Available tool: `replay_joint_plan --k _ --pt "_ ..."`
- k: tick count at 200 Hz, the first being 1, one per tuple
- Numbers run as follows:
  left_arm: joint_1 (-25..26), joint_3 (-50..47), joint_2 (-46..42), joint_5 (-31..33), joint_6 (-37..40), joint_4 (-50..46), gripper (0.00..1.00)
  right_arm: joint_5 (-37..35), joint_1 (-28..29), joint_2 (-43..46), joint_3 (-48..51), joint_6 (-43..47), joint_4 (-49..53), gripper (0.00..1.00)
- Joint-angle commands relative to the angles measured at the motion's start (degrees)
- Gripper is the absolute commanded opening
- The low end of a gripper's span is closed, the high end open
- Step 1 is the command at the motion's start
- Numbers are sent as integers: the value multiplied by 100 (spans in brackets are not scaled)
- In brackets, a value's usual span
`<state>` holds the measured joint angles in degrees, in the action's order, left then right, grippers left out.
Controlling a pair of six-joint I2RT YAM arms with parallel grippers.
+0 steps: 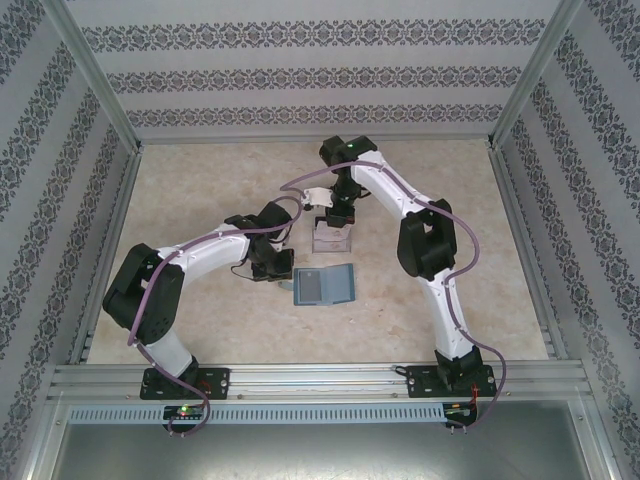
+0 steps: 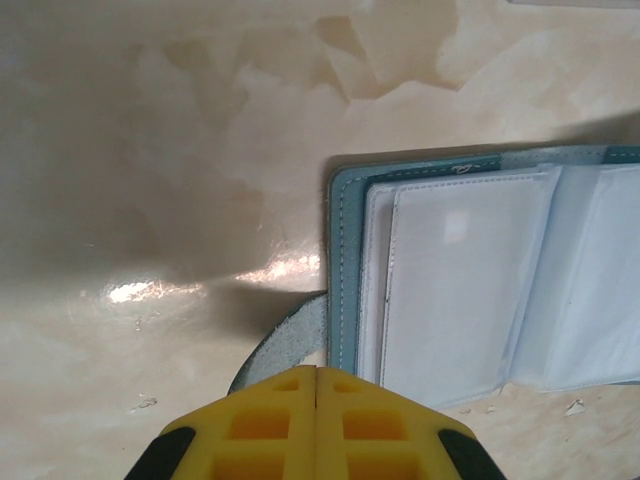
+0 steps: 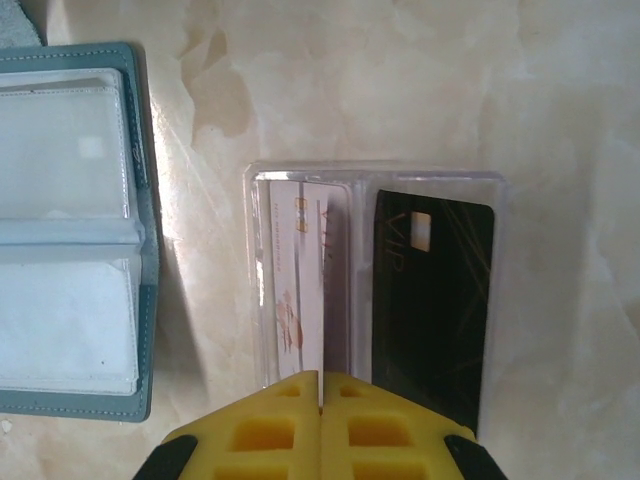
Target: Take the credit cards out of the card holder
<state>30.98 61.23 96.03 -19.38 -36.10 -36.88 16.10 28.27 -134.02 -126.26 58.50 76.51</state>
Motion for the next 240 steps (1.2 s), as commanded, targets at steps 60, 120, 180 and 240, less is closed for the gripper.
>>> replay_joint_plan --k 60,120,180,240 --pt "-70 -107 -120 25 -97 -81 2 262 131 -186 153 -11 180 4" --pt "-79 -151 -100 -33 -108 -11 2 51 152 -83 137 -91 122 13" --pt "-75 -145 -86 -75 -99 27 2 -231 126 194 208 -195 -4 17" --pt "-80 -32 3 -86 -28 55 2 -576 119 802 1186 -1329 -1336 19"
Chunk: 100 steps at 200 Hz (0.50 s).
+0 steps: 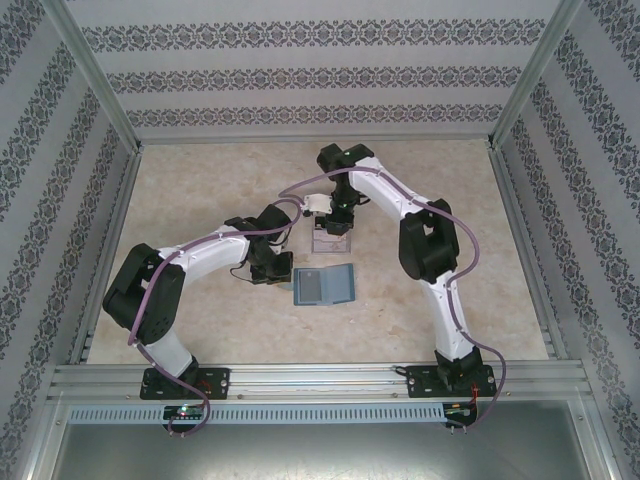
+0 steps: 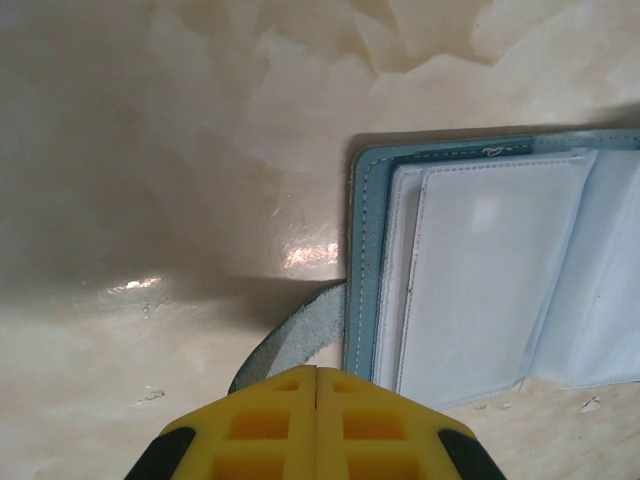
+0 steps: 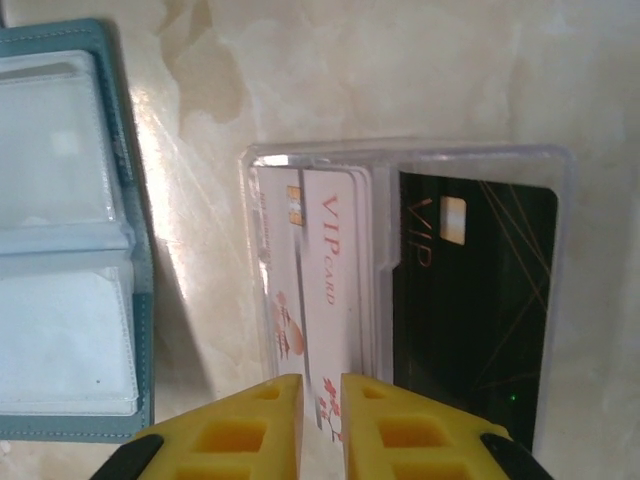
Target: Take the credit cards out of the card holder
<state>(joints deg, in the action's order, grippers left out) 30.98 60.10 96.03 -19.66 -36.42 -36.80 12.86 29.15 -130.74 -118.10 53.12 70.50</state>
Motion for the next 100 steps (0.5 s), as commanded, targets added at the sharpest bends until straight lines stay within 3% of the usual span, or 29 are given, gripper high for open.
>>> replay_joint_plan --k 1,100 --pt "-78 86 3 -57 0 48 2 -251 35 481 382 -828 -764 19" --pt "-83 128 174 -26 44 188 3 -41 87 1902 2552 -5435 -3440 6"
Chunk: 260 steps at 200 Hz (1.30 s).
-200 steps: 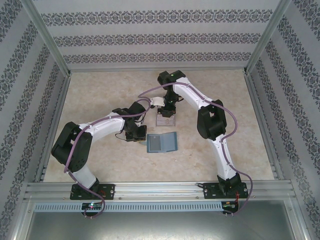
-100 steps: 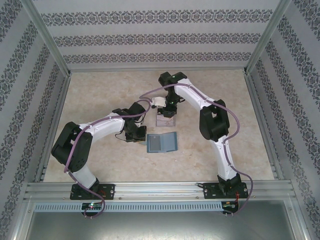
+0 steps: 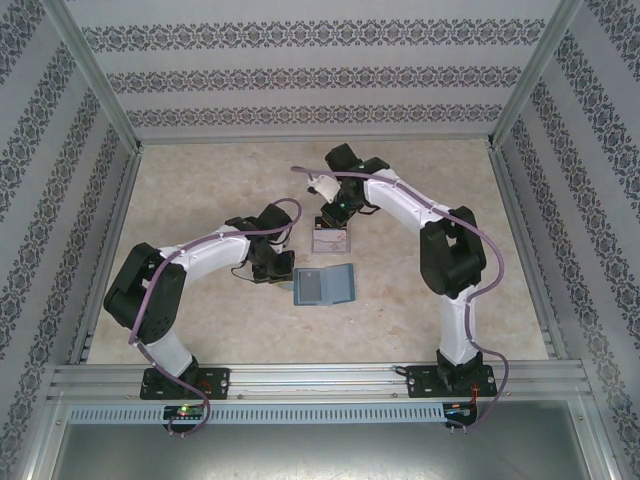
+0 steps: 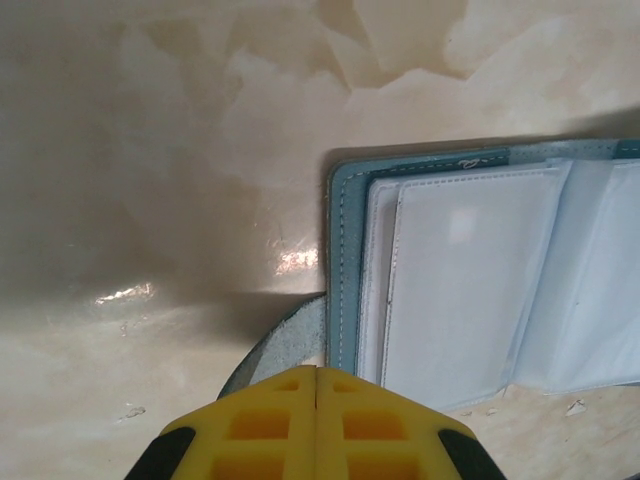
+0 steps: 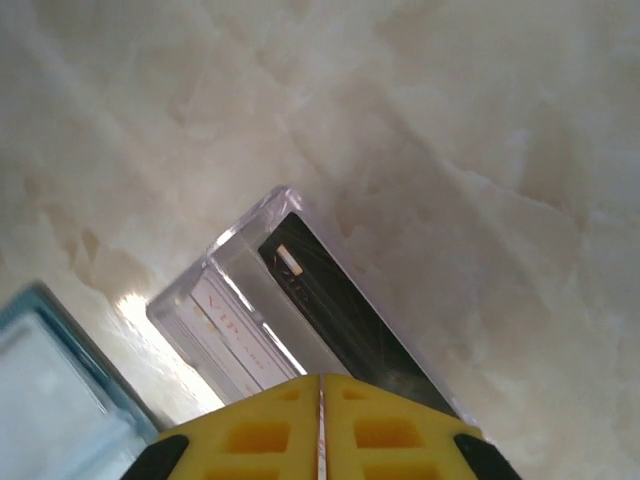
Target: Take the credit cards out of the card holder
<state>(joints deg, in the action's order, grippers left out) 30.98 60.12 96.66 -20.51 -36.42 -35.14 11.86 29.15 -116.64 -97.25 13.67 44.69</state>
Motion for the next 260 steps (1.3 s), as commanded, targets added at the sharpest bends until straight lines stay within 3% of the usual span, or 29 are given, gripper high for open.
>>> replay_joint_plan --k 1,71,130,195,260 --pt "-88 133 113 66 50 14 3 52 94 515 490 -1525 -880 6" --pt "-124 81 110 -132 144 249 4 111 375 1437 1332 -3176 -1078 5" --pt "-119 80 207 -475 197 369 4 837 621 1995 1992 -4513 -1255 3" --pt "-120 101 419 -913 171 508 1 1406 923 2045 2810 -5207 -1914 4" --pt "-124 20 612 -886 101 455 0 1540 1101 1815 3399 -5609 -2512 5"
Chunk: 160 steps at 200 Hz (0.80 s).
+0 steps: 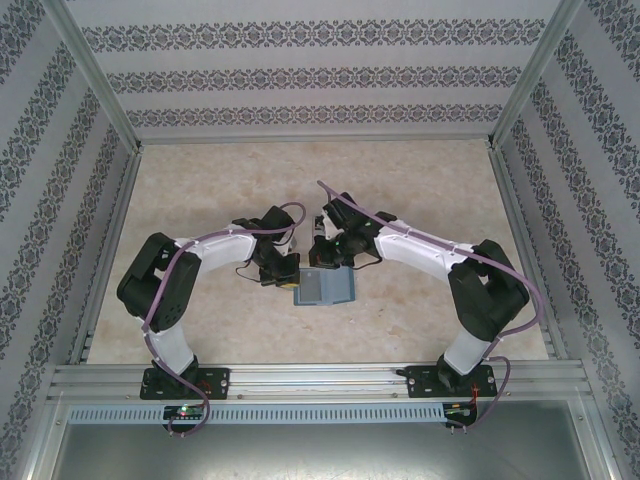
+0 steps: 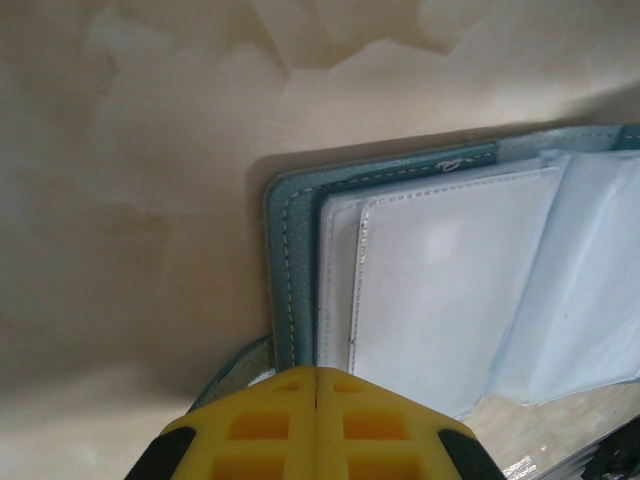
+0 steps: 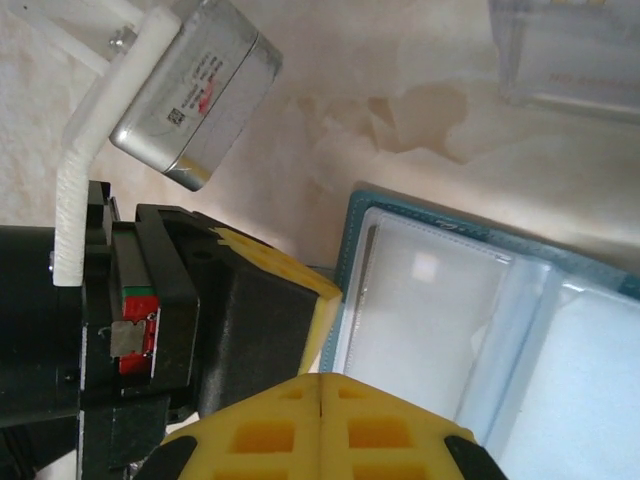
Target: Take the credit cards out of the card holder
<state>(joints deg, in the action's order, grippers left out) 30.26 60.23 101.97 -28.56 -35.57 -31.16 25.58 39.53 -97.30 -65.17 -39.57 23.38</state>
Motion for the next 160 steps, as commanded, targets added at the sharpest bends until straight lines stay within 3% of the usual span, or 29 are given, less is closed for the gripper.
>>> replay_joint_plan --k 1,160 --pt "-49 4 84 -81 11 57 0 171 64 -126 198 -291 -384 5" --pt "-55 -187 174 -194 -70 253 0 359 273 -889 489 -648 -976 5"
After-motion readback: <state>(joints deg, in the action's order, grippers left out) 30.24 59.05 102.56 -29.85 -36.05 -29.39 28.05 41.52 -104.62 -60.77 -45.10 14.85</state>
